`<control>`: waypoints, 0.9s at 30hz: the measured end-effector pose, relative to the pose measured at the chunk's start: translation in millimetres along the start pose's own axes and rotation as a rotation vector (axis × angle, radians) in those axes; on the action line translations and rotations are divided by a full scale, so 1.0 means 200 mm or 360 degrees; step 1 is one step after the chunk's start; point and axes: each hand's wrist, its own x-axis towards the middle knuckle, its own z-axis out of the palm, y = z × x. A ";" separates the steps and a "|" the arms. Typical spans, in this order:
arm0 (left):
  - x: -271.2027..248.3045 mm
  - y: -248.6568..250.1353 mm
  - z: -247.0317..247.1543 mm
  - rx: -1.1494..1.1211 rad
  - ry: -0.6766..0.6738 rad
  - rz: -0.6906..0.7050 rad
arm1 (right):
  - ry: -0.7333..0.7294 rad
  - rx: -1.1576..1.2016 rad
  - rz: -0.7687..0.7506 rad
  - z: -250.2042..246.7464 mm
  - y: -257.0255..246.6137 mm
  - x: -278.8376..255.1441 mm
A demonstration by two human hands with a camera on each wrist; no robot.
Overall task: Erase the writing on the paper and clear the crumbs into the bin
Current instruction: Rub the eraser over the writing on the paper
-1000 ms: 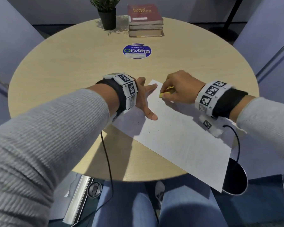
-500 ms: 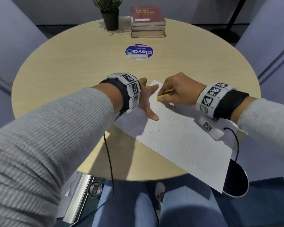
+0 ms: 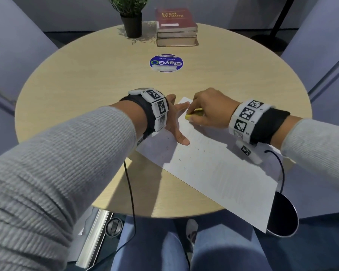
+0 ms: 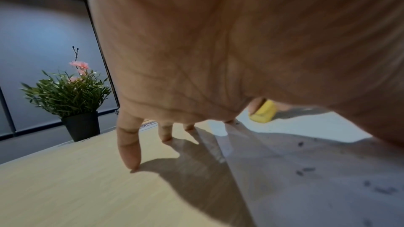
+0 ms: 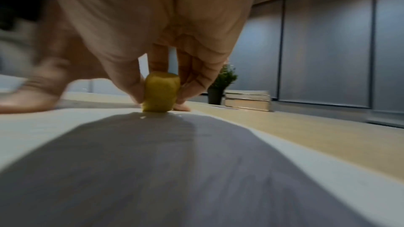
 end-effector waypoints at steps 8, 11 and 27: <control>-0.03 0.00 -0.01 0.0009 0.0006 -0.0031 | 0.0377 0.0128 0.0380 -0.07 0.13 -0.02; -0.03 0.02 0.01 0.0111 0.0180 0.0054 | 0.0399 0.0160 0.0436 -0.07 0.14 -0.03; -0.11 0.07 -0.03 0.0152 0.0189 0.0197 | 0.0011 0.0202 0.0066 -0.03 0.05 -0.07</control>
